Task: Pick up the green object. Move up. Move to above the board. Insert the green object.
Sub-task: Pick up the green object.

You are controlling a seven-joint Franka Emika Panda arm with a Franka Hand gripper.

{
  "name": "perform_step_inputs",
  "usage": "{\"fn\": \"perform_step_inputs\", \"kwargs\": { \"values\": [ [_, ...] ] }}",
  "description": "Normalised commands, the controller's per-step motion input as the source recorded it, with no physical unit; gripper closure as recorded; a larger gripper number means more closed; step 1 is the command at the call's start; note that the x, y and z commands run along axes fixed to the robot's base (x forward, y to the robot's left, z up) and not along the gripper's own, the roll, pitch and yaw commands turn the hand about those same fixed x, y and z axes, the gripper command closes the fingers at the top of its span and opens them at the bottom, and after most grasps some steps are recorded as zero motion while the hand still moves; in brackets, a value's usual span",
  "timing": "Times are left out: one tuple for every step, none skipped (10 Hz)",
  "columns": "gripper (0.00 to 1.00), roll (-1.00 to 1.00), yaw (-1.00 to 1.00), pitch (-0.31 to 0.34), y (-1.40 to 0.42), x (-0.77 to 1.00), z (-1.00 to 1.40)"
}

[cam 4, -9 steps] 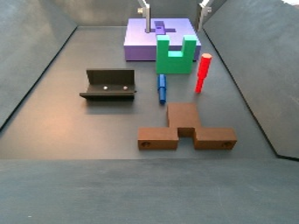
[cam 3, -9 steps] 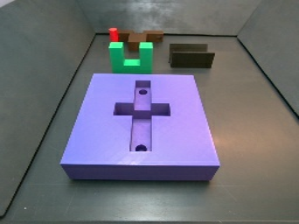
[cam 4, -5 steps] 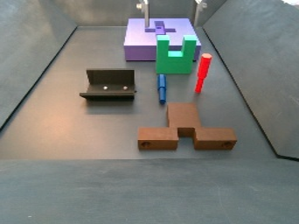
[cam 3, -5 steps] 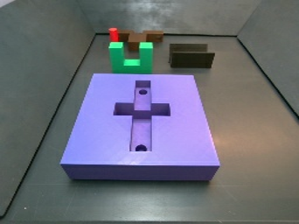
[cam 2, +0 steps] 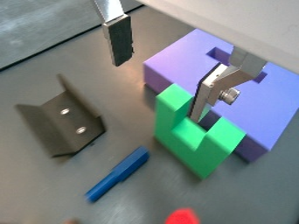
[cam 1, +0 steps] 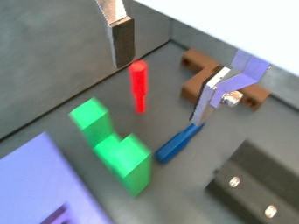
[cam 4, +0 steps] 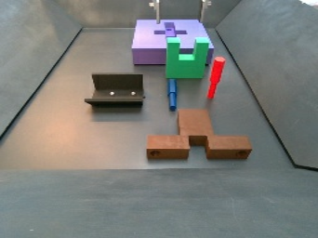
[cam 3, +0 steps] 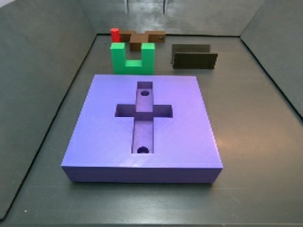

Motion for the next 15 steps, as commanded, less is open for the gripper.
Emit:
{"fn": "perform_step_inputs", "kwargs": {
  "values": [
    [0.0,0.13,0.07,-0.06,-0.77,0.17,-0.33],
    [0.0,0.14,-0.08,-0.003,-0.34,0.36,-0.27],
    [0.0,0.26,-0.05,0.0,-0.23,0.27,-0.22],
    [0.0,0.2,-0.01,0.0,-0.07,0.07,-0.31],
    [0.0,0.09,0.0,0.0,0.0,0.0,-0.35],
    [0.0,0.03,0.0,0.0,0.0,0.0,-0.32],
    [0.0,0.04,0.0,0.0,0.0,0.02,-0.37],
    [0.0,0.04,0.0,0.0,-0.01,0.05,-0.34],
    [0.0,0.05,0.0,0.0,-0.01,0.08,-0.32],
    [0.0,0.03,0.0,0.0,0.0,0.07,-0.31],
    [0.0,0.03,0.0,0.0,0.0,0.07,-0.3],
    [0.0,0.1,0.0,0.0,0.0,0.07,-0.28],
    [0.0,0.11,0.0,0.0,0.0,0.09,-0.3],
    [0.0,0.13,0.0,0.0,0.0,0.06,-0.3],
    [0.0,0.15,0.0,0.0,0.0,0.07,-0.27]
  ]
}}
